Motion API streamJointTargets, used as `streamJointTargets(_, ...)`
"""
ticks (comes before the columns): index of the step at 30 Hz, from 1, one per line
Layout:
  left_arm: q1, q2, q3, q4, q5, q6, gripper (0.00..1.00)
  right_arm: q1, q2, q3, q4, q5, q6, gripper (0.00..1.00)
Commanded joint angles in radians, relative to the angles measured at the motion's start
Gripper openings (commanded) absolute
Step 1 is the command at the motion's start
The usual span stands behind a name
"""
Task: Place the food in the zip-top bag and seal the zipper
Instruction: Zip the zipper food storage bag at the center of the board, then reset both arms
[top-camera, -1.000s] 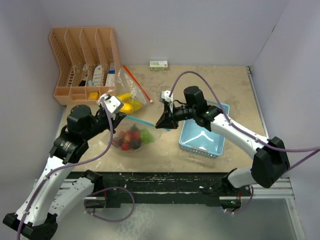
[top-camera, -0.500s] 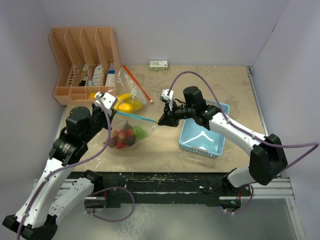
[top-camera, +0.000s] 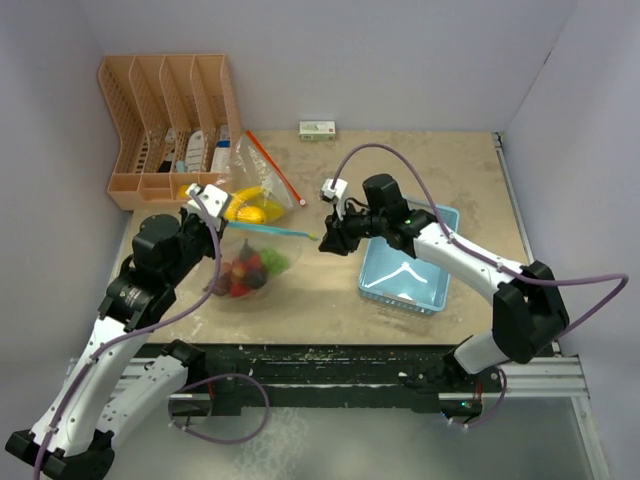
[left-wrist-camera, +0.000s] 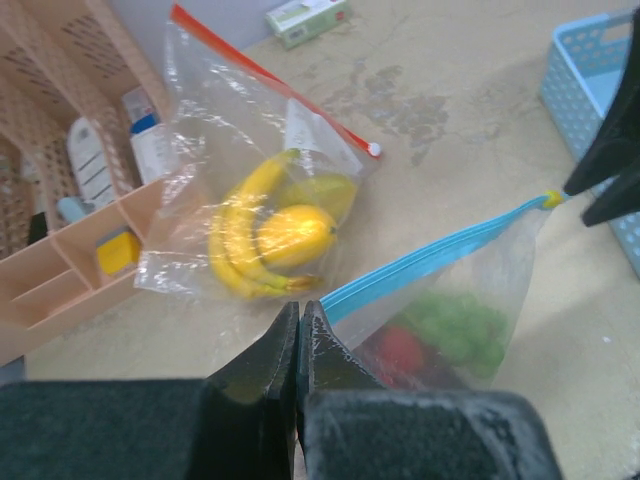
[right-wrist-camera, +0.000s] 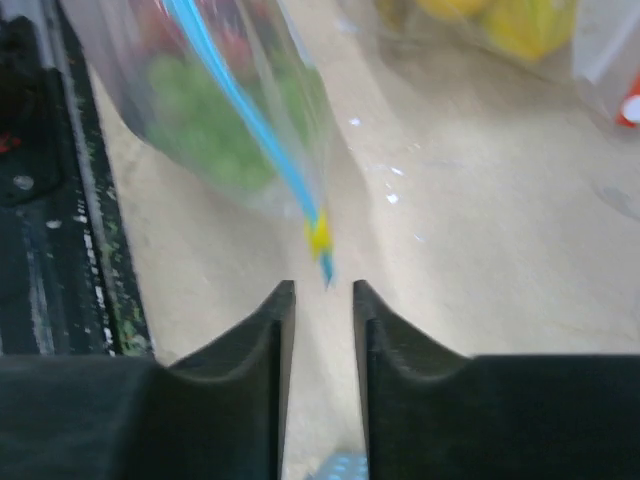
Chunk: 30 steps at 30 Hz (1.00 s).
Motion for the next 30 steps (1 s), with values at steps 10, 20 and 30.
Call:
streamJointTargets(10,0.016,0.109,0.070,0.199,-0.061,-0.084,0.73,-0.025,-0.149,0.060,0.023,0.290,0.328,0.87)
streamJointTargets(20,0.016,0.088,0.107,0.166,0.023,-0.118,0.99,-0.026,-0.163,0.047,0.009,0.400,0.407,0.91)
streamJointTargets(30,0.016,0.067,0.092,0.117,0.030,-0.148,0.99,-0.025,-0.211,0.022,-0.010,0.452,0.436,0.90)
